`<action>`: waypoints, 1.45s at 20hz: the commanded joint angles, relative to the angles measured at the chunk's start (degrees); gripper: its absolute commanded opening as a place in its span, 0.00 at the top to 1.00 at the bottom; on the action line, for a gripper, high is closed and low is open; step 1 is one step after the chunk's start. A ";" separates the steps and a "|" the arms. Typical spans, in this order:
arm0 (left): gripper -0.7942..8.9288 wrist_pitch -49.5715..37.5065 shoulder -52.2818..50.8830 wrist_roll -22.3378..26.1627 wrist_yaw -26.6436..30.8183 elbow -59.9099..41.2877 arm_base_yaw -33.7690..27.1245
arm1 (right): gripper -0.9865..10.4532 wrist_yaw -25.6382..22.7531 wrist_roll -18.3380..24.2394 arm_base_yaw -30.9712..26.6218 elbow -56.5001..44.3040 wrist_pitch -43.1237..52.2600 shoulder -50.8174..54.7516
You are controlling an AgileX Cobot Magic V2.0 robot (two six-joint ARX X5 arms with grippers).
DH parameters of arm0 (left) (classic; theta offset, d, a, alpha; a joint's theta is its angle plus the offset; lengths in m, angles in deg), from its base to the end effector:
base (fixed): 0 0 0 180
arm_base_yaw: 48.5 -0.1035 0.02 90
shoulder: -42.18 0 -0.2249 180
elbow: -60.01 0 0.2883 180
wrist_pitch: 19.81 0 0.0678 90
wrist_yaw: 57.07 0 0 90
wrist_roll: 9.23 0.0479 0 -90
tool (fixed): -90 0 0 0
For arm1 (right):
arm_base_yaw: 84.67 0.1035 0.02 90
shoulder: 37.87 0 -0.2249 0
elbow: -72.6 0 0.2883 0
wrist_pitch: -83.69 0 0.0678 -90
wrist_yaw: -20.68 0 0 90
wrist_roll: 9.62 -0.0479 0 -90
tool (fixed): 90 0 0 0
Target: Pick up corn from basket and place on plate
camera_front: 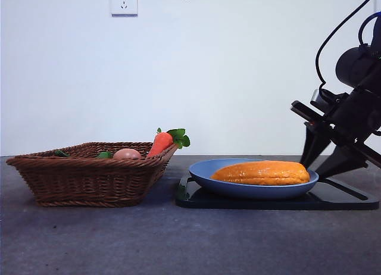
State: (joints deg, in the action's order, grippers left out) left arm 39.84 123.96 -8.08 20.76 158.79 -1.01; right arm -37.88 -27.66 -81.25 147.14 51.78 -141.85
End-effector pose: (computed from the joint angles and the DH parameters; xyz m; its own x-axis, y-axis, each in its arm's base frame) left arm 0.2276 -0.2632 0.3327 0.3304 -0.6725 -0.6623 0.8344 0.5361 -0.1280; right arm 0.3753 0.0475 0.0847 0.3772 0.5451 -0.7487 -0.0145 0.8118 0.5837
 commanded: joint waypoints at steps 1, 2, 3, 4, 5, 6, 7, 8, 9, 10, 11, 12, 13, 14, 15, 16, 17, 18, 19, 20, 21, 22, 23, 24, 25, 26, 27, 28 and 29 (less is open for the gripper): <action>0.53 -0.46 0.31 0.77 0.02 1.49 0.37 | 0.73 1.20 1.31 0.20 1.18 0.20 -1.03; 0.53 -0.46 0.31 0.74 0.02 1.49 0.37 | 0.73 1.51 1.33 -0.11 1.20 0.13 -0.59; 0.53 -0.46 0.31 0.77 0.02 1.49 0.37 | 0.73 1.62 1.40 -0.66 1.20 -0.46 0.50; 0.53 -0.46 0.31 0.77 0.02 1.49 0.37 | 0.73 1.55 2.14 -1.36 1.20 -1.68 1.97; 0.53 -0.46 0.31 0.77 0.02 1.49 0.37 | 0.73 1.40 2.99 -2.05 1.20 -3.32 3.76; 0.53 -0.46 0.31 0.77 0.02 1.49 0.37 | 0.73 1.25 4.04 -2.56 1.20 -5.22 5.75; 0.53 -0.46 0.31 0.77 0.02 1.49 0.35 | 0.73 1.20 5.35 -2.89 1.20 -7.63 8.07; 0.53 -0.46 0.31 0.79 0.02 1.49 0.37 | 0.73 1.11 6.71 -2.93 1.20 -10.23 10.49; 0.53 -0.46 0.31 0.79 0.02 1.49 0.37 | 0.73 1.14 8.46 -2.91 1.20 -13.29 13.25; 0.53 -0.46 0.31 0.79 0.02 1.49 0.37 | 0.73 1.16 10.38 -2.89 1.20 -16.48 16.09; 0.53 -0.44 0.31 0.79 0.02 1.49 0.37 | 0.73 1.20 12.46 -2.60 1.20 -19.91 19.12; 0.53 -0.39 0.31 0.79 0.02 1.49 0.37 | 0.73 1.16 14.19 -1.86 1.20 -23.32 22.18; 0.53 -0.39 0.31 0.81 0.02 1.49 0.35 | 0.73 1.16 15.32 -0.63 1.20 -26.23 25.22; 0.53 -0.39 0.31 0.81 0.02 1.49 0.37 | 0.73 1.14 16.13 0.90 1.20 -28.87 28.46; 0.53 -0.39 0.31 0.85 0.02 1.49 0.37 | 0.73 1.09 16.52 2.12 1.20 -30.71 31.08; 0.53 -0.35 0.31 0.96 0.02 1.49 0.37 | 0.74 0.96 16.96 3.50 1.20 -32.92 34.29; 0.53 -0.31 0.31 0.98 0.02 1.49 0.37 | 0.74 0.52 17.03 4.55 1.20 -34.42 36.72; 0.53 -0.20 0.31 0.98 0.02 1.49 0.37 | 0.74 -0.46 17.03 5.92 1.20 -36.02 39.54; 0.54 0.00 0.31 0.98 0.02 1.49 0.37 | 0.75 -1.36 17.03 6.95 1.20 -37.16 41.55; 0.56 0.28 0.31 0.98 0.04 1.49 0.37 | 0.75 -2.71 17.00 8.13 1.20 -38.42 43.76; 0.59 0.57 0.31 0.98 0.02 1.49 0.37 | 0.76 -3.48 17.00 8.92 1.20 -39.34 45.22; 0.62 0.90 0.31 0.98 0.02 1.49 0.37 | 0.78 -3.61 17.03 9.53 1.20 -40.39 46.69; 0.67 1.05 0.31 0.98 0.02 1.49 0.37 | 0.81 -3.58 17.27 9.81 1.20 -41.11 47.71; 0.73 1.20 0.31 0.98 0.02 1.49 0.37 | 0.84 -3.65 17.62 9.99 1.20 -41.75 48.59; 0.78 1.31 0.31 0.96 0.02 1.49 0.37 | 0.87 -3.63 18.36 10.01 1.20 -42.23 49.13; 0.84 1.38 0.31 0.96 0.02 1.49 0.37 | 0.90 -3.63 19.45 10.01 1.20 -42.82 49.53; 0.91 1.51 0.31 0.96 0.02 1.49 0.37 | 0.91 -3.41 20.20 10.01 1.20 -43.25 49.53; 0.91 1.73 0.31 0.96 0.02 1.49 0.37 | 0.91 -3.37 20.65 10.01 1.18 -43.82 49.48; 0.91 1.92 0.31 0.98 0.02 1.49 0.37 | 0.91 -3.37 20.83 10.01 1.18 -44.00 49.40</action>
State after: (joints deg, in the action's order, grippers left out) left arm 42.11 123.96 -8.03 20.78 158.79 -1.01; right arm -41.27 -8.14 -71.50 147.27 7.58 -91.98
